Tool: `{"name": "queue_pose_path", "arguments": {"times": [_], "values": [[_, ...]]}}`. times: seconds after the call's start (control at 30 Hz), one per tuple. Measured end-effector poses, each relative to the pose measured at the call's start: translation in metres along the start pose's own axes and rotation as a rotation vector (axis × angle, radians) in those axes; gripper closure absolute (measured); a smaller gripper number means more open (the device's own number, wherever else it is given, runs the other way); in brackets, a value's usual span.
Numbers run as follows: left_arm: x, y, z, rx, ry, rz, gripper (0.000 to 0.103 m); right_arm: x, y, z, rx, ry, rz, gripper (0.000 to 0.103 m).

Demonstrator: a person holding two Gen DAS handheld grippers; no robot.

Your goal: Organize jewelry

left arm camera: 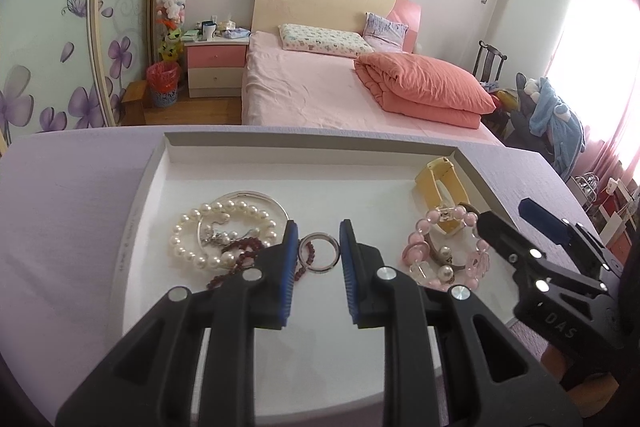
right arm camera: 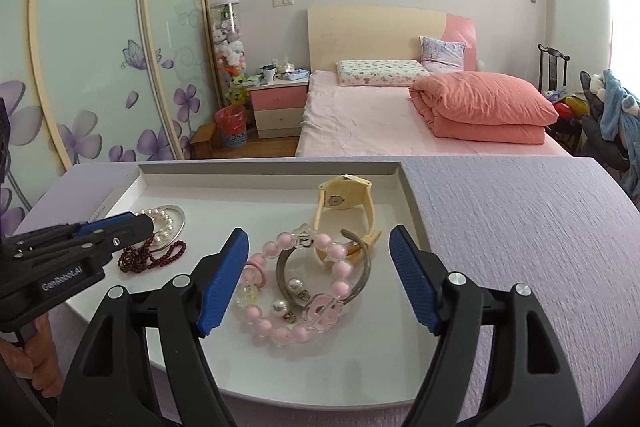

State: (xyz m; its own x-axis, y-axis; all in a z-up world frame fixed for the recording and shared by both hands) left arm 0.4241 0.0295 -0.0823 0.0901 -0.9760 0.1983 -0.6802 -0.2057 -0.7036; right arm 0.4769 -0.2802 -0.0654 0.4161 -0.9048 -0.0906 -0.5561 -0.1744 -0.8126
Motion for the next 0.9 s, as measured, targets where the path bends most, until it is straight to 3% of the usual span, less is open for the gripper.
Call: {"name": "queue_pose_path", "arguments": {"times": [0.13,0.23,0.43,0.63,0.9], "values": [[0.000,0.001,0.004,-0.010,0.020,-0.008,0.078,0.001,0.000,0.002,-0.002,0.003,0.005,0.029],[-0.007,-0.001,-0.004,0.024,0.012,-0.051,0.026,0.001,0.000,0.001,0.003,0.005,0.005,0.026],[-0.025,-0.005,-0.032,0.083,0.006,-0.106,0.007,0.001,0.000,-0.002,0.015,0.003,0.004,0.012],[-0.042,-0.001,-0.060,0.130,-0.064,-0.094,0.002,-0.004,-0.003,-0.009,0.029,-0.005,0.001,0.002],[-0.058,0.016,-0.087,0.152,-0.135,-0.094,0.002,-0.019,-0.001,-0.026,0.031,-0.007,-0.034,0.001]]}}
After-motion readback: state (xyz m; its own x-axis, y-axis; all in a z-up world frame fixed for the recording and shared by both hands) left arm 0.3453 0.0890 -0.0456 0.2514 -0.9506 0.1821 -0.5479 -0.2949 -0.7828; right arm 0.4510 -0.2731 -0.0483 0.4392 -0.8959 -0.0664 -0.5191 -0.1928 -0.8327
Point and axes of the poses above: each gripper's, at about its wrist camera, not at the fingertips, and z roughly the way its jaws point, x to its right, y to its underside, the point moved 5 cm from there along z, roughly the way its jaws point, and after that the axes turned 2 degrees about -x, right-handed, at the moved point
